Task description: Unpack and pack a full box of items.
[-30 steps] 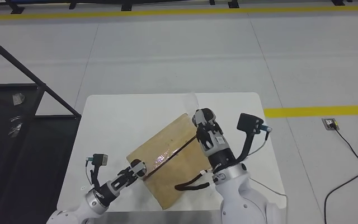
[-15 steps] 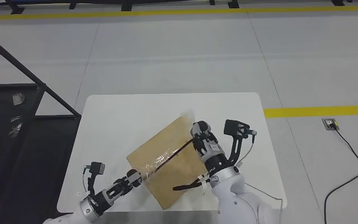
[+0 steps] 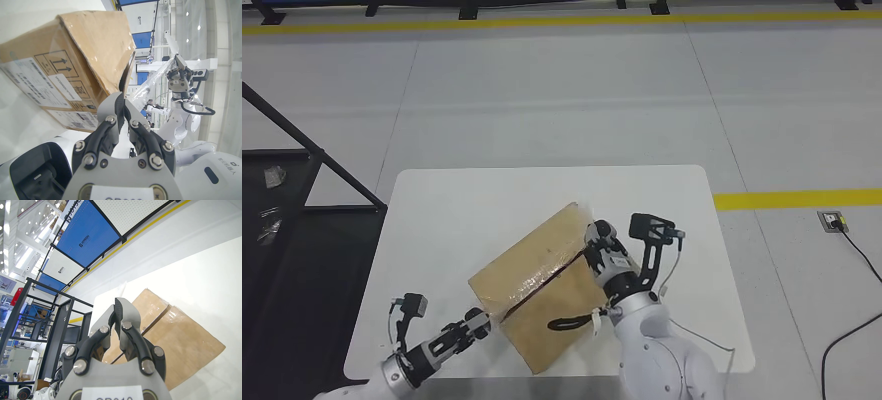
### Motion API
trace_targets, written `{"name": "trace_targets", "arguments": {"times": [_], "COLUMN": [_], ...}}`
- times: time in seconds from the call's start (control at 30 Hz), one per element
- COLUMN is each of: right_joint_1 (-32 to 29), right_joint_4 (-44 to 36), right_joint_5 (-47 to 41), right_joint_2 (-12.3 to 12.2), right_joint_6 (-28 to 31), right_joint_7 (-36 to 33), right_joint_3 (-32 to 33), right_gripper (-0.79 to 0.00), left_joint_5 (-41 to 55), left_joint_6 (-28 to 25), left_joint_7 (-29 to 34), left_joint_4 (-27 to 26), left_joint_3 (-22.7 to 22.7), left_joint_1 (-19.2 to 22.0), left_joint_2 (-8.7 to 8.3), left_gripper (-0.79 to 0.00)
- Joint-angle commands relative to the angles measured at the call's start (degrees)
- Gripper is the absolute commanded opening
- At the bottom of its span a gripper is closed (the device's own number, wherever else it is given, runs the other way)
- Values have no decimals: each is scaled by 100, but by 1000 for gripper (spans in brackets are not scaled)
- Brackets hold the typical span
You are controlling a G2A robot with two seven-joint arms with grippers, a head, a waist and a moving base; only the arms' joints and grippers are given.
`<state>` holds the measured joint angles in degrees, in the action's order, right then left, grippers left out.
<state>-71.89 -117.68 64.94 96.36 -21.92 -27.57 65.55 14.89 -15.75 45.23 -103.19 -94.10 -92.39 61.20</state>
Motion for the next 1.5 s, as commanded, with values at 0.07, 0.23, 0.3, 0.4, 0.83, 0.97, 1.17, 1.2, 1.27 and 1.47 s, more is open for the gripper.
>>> {"name": "trace_targets", "arguments": {"times": [0.07, 0.23, 0.3, 0.4, 0.83, 0.97, 1.17, 1.2, 1.27, 1.47], "right_joint_1": [-8, -27, -12, 21, 160, 206, 95, 82, 66, 18], "right_joint_4": [95, 250, 310, 387, 663, 761, 574, 549, 526, 492], "right_joint_5": [-47, -151, -145, -172, -273, -335, -647, -663, -682, -803], "right_joint_2": [-17, -41, -50, -57, -99, -106, -123, -127, -137, -172], "right_joint_6": [155, 379, 392, 392, 319, 289, 416, 423, 440, 587], "right_joint_7": [96, 221, 215, 230, 150, 163, 371, 380, 360, 273], "right_joint_3": [43, 123, 144, 175, 385, 411, 509, 520, 535, 592], "right_gripper": [-785, -785, -785, -785, -785, -785, -785, -785, -785, -785], "left_joint_5": [-38, -187, -229, -269, -309, -289, 6, 49, 75, -14], "left_joint_6": [-17, -43, -21, 6, 114, 115, 37, 36, 34, 1], "left_joint_7": [-48, -194, -197, -212, -190, -192, -78, -48, 19, 32], "left_joint_4": [41, 56, 57, 78, 93, 42, -202, -240, -300, -318], "left_joint_3": [45, 138, 175, 197, 230, 216, 42, 9, -38, -48], "left_joint_1": [32, 58, 71, 88, 159, 167, 17, -13, -66, -133], "left_joint_2": [-1, 4, 3, 0, -20, -27, -45, -49, -59, -71], "left_gripper": [-785, -785, -785, -785, -785, -785, -785, -785, -785, -785]}}
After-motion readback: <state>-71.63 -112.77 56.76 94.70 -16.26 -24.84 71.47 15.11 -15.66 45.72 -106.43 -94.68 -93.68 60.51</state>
